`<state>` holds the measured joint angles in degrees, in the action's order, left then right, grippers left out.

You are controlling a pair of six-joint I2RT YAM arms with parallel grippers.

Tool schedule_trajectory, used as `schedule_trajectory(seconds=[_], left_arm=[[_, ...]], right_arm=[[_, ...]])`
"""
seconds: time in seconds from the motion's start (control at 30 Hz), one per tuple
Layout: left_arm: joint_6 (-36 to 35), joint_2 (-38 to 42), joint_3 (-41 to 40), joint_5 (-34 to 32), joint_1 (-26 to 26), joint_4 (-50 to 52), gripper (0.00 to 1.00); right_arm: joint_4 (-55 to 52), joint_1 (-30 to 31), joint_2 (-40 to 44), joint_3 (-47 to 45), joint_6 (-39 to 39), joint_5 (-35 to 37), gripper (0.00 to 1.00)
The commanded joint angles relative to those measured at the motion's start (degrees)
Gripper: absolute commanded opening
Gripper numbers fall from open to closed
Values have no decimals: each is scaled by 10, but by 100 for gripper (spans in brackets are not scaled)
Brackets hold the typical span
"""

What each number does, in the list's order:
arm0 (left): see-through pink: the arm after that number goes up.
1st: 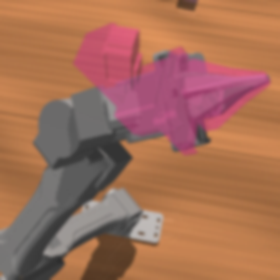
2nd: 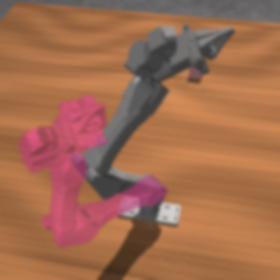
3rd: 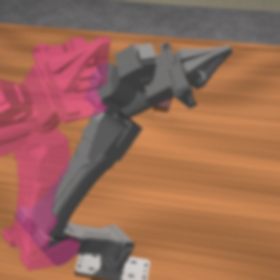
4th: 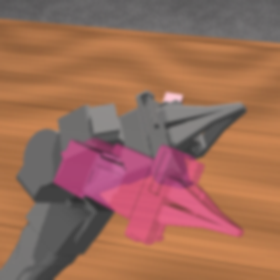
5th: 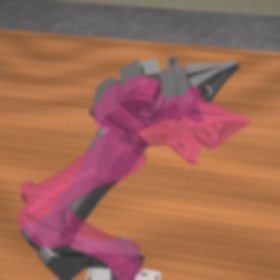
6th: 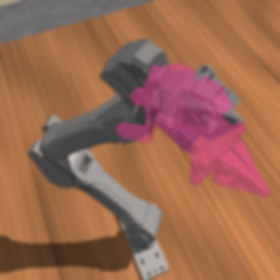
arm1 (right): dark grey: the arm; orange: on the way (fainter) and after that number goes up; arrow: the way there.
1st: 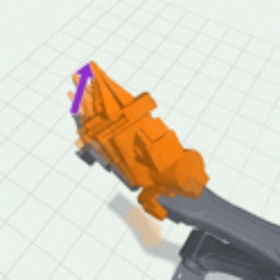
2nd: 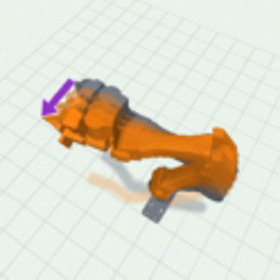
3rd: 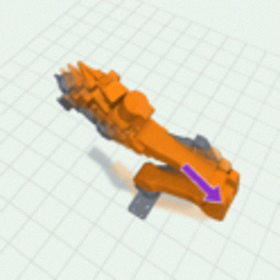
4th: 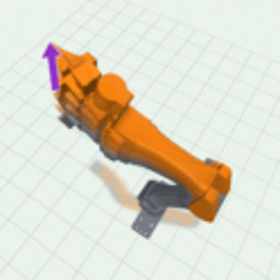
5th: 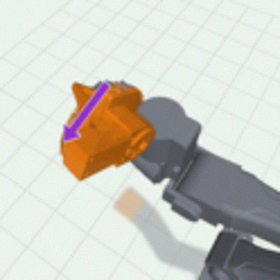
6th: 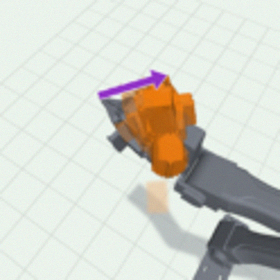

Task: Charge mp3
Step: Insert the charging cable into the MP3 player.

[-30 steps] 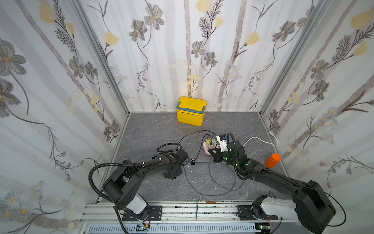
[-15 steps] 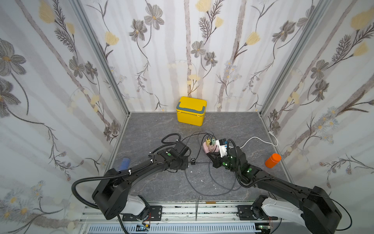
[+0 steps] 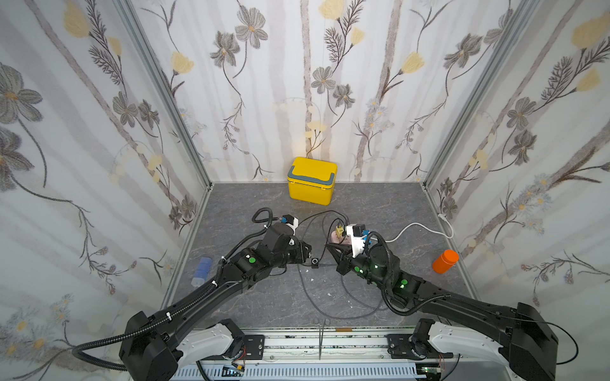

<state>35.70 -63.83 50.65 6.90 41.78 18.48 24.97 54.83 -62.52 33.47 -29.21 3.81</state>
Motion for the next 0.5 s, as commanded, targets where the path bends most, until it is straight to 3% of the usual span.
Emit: schedule_trajectory(seconds=[0.0,0.47], left_arm=[[21,11,-4,-23,-1,-39,18],[39,29,-17,-44,-1,-63,18]], right_arm=[[16,11,-12,19,3,29,0],[19,27,-39,40,-36,-18,0]])
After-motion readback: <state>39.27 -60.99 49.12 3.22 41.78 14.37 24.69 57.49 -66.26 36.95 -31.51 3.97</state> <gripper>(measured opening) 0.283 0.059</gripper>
